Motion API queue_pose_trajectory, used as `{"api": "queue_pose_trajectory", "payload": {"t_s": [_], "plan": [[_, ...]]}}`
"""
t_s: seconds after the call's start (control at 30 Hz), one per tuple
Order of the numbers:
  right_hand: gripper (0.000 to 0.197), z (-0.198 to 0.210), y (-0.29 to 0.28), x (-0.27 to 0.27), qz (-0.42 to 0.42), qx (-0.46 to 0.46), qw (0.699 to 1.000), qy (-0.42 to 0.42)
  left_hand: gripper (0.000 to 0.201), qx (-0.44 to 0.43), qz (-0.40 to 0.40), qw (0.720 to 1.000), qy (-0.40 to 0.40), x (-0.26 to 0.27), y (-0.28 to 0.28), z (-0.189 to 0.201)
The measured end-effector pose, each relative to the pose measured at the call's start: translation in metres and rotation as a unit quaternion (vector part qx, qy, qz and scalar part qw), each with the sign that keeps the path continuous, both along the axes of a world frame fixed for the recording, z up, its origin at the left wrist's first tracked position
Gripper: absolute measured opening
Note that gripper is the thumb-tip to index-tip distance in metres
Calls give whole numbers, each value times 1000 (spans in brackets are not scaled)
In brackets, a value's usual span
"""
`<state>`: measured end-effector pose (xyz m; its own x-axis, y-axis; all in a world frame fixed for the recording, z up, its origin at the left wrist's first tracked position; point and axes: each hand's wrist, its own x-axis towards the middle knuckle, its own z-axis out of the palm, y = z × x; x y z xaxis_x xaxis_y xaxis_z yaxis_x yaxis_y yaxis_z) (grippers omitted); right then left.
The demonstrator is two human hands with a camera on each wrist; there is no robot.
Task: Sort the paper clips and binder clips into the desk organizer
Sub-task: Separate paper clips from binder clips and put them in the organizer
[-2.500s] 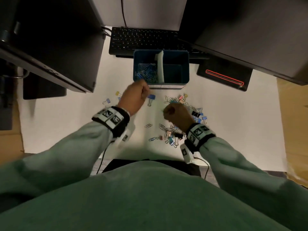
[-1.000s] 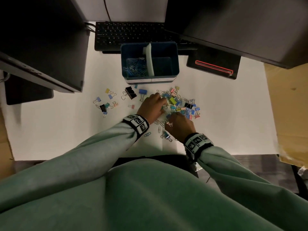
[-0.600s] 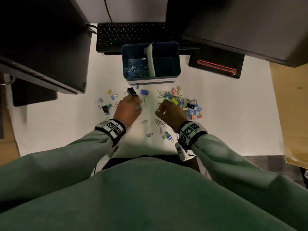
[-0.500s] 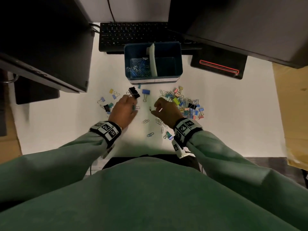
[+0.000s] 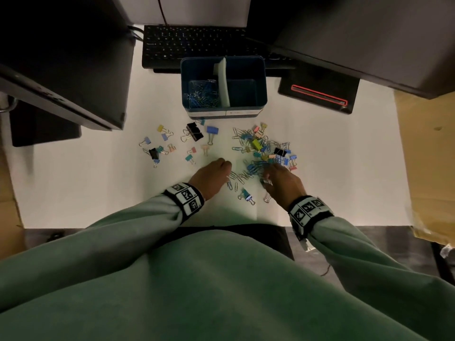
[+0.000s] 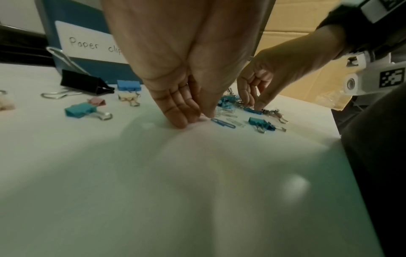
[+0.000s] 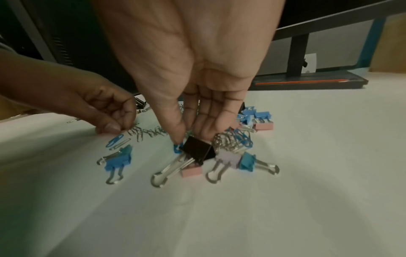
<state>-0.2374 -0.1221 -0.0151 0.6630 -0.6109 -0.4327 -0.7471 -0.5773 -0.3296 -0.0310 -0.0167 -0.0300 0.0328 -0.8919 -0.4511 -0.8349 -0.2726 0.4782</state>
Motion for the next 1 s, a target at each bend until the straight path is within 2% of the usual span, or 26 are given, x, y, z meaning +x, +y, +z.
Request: {"api": "queue_pose_trajectory", "payload": {"t_s": [0.1, 0.17, 0.3, 0.37, 0.47, 0.53, 0.67, 0.73, 0.8, 0.83, 1.0], "plan": [[25, 4, 4, 6, 3, -30, 999, -15, 53, -55, -52, 997, -20, -6, -4, 0], [25, 4, 10, 15, 10, -26, 1000, -13, 59, -79, -100, 991, -33, -10, -4, -3], [28, 2, 18, 25, 8, -40, 999, -31, 26, -111, -113, 986, -46, -7, -4, -7], [30, -1, 20, 28, 9, -34, 999, -40, 16, -127, -105, 985, -48, 2, 2, -9], [32, -7, 26, 35, 87, -14, 995, -41, 13, -137, -89, 985, -46, 18, 14, -12], [32, -7, 27, 41, 121, 14, 991, -61, 16, -132, -51, 989, -40, 28, 21, -8], [29, -4, 22, 42, 72, 44, 992, -95, 42, -93, 57, 993, -40, 42, 42, 0], [45, -4, 21, 39, 75, 36, 995, -59, 49, -65, 80, 994, -30, 42, 49, -3], [59, -3, 24, 42, 91, 40, 995, -25, 50, -40, 82, 996, -20, 35, 45, -5], [59, -4, 28, 46, 95, 44, 994, -19, 48, -37, 81, 996, -15, 30, 40, -6], [42, -17, 34, 68, 115, 43, 992, -15, 32, -72, 47, 996, 8, 18, 15, -10]]}}
